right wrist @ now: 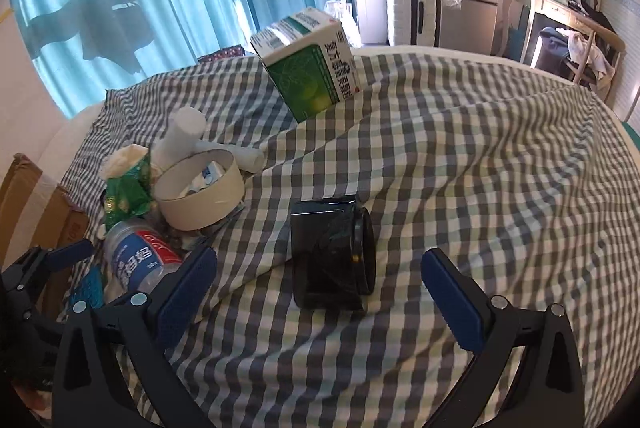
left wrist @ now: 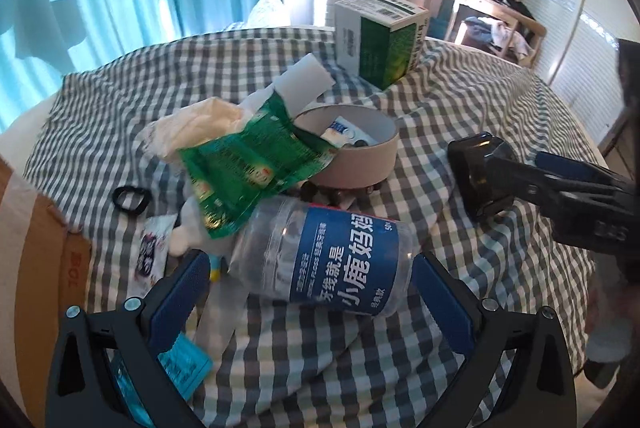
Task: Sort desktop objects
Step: 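Grasp the dental floss jar with the left tool while the right tool grasps the black tape roll, then carry the jar and tape roll over the box and open both tools, then withdraw both tools from the box toward the remaining items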
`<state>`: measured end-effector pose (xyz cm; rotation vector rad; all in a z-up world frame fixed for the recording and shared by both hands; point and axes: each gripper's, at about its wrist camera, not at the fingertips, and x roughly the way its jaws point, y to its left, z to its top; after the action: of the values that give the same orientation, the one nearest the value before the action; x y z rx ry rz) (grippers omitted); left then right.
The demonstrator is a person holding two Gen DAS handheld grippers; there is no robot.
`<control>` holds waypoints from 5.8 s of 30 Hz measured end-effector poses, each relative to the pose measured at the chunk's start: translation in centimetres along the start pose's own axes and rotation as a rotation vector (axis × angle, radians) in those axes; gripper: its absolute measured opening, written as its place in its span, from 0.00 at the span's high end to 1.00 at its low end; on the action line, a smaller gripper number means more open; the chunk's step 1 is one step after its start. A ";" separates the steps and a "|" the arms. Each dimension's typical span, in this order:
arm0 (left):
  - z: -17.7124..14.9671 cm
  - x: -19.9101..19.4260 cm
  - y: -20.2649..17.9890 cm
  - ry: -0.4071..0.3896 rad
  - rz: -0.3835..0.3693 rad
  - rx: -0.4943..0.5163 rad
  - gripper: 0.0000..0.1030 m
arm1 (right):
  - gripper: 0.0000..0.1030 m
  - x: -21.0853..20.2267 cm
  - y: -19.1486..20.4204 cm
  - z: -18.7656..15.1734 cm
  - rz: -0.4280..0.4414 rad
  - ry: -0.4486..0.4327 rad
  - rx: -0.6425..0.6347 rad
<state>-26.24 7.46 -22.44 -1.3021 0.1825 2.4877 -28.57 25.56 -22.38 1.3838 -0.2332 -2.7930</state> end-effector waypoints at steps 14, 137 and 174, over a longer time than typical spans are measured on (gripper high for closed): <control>-0.4 3.4 -2.2 0.106 0.050 0.052 0.12 | 0.42 5.2 -0.3 -0.6 0.006 0.108 0.069; -8.9 -27.7 25.3 -0.149 0.255 -0.477 0.00 | 0.01 -15.8 32.8 -4.3 0.212 -0.131 -0.370; -8.6 -14.1 3.9 0.050 0.096 -0.166 0.00 | 0.01 -16.1 9.5 -9.3 0.095 -0.091 -0.042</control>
<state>-13.47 -1.60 -16.00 -1.4542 0.0510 2.5995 -11.85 16.29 -13.87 1.2050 -0.2341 -2.7695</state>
